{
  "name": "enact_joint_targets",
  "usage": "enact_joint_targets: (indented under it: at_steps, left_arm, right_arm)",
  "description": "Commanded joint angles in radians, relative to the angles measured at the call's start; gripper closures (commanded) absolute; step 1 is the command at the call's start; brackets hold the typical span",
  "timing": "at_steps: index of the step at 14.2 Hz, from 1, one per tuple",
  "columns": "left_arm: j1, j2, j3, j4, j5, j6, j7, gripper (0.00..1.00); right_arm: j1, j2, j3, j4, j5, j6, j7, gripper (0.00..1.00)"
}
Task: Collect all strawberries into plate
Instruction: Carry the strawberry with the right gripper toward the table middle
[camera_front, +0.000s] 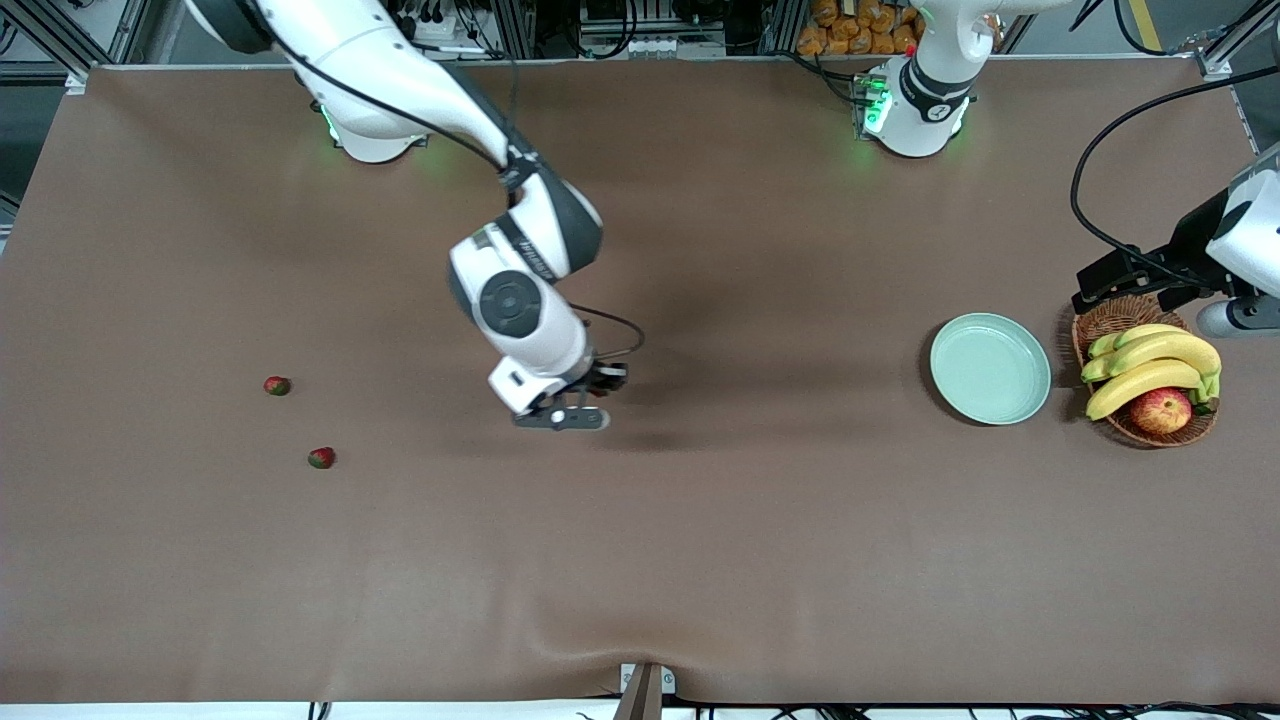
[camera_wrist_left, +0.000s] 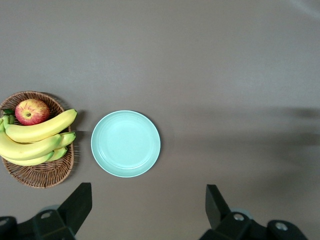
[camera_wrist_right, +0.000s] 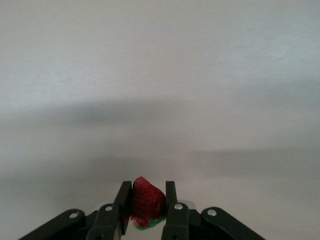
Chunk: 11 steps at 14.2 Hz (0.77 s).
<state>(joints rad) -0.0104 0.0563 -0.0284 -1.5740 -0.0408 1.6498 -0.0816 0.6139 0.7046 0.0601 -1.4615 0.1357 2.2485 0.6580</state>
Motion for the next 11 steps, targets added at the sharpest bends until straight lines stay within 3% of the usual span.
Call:
enact_joint_targets:
  at_steps: [1, 7, 11]
  left_arm:
    - [-0.005, 0.005, 0.001, 0.011, 0.013, -0.012, 0.016, 0.0]
    - [-0.011, 0.011, -0.001, 0.011, 0.013, -0.012, 0.019, 0.0]
    - [-0.013, 0.013, -0.001, 0.011, 0.012, -0.012, 0.017, 0.0]
  right_arm:
    - [0.071, 0.047, -0.008, 0.075, 0.005, 0.028, 0.104, 1.0]
    - [0.21, 0.219, -0.009, 0.211, 0.001, 0.2, 0.294, 1.0]
    - [0.224, 0.277, -0.011, 0.265, 0.001, 0.247, 0.315, 1.0]
